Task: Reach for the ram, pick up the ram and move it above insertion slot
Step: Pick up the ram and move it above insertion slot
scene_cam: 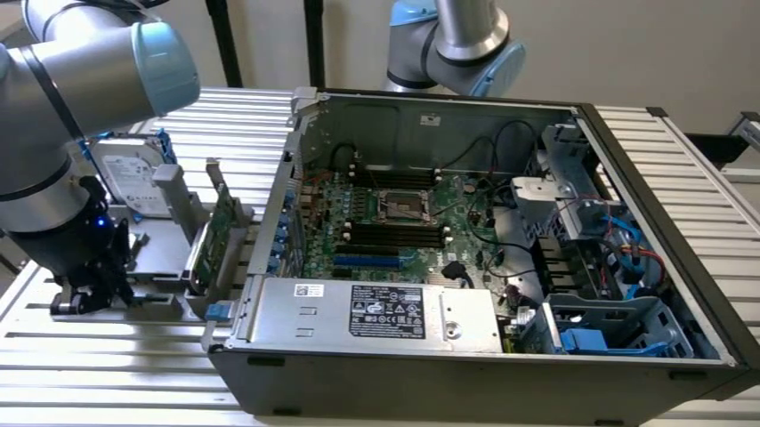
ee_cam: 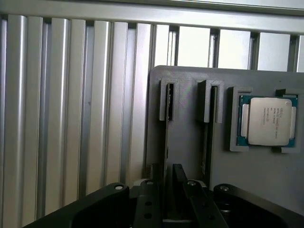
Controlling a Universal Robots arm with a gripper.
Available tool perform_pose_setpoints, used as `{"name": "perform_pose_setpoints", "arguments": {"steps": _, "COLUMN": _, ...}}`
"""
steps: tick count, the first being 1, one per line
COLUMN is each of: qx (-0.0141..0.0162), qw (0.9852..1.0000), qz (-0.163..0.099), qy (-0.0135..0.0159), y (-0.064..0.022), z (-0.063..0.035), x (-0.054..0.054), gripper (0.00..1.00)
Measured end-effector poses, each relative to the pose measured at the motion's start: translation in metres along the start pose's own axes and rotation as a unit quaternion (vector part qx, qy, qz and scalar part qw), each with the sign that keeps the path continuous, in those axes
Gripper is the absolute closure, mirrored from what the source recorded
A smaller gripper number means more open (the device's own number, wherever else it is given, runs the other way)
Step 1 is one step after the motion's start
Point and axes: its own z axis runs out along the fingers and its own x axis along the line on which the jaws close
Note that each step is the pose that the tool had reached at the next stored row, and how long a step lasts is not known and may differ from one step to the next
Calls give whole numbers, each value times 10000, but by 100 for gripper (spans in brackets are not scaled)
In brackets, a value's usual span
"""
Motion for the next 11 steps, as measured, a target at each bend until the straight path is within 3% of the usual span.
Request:
{"name": "perform_pose_setpoints", "arguments": {"steps": 1, "qx": -1, "qw": 10000, "qz": -1, "qy": 1, "y": -1, "z": 0, "x": 1, "gripper": 84}}
{"name": "perform_pose_setpoints", "arguments": {"steps": 3, "qx": -7, "qw": 10000, "qz": 0, "qy": -1, "y": -1, "z": 0, "x": 0, "gripper": 86}}
{"name": "perform_pose_setpoints", "arguments": {"steps": 11, "qx": -27, "qw": 10000, "qz": 91, "qy": -6, "y": -11, "z": 0, "x": 1, "gripper": 86}}
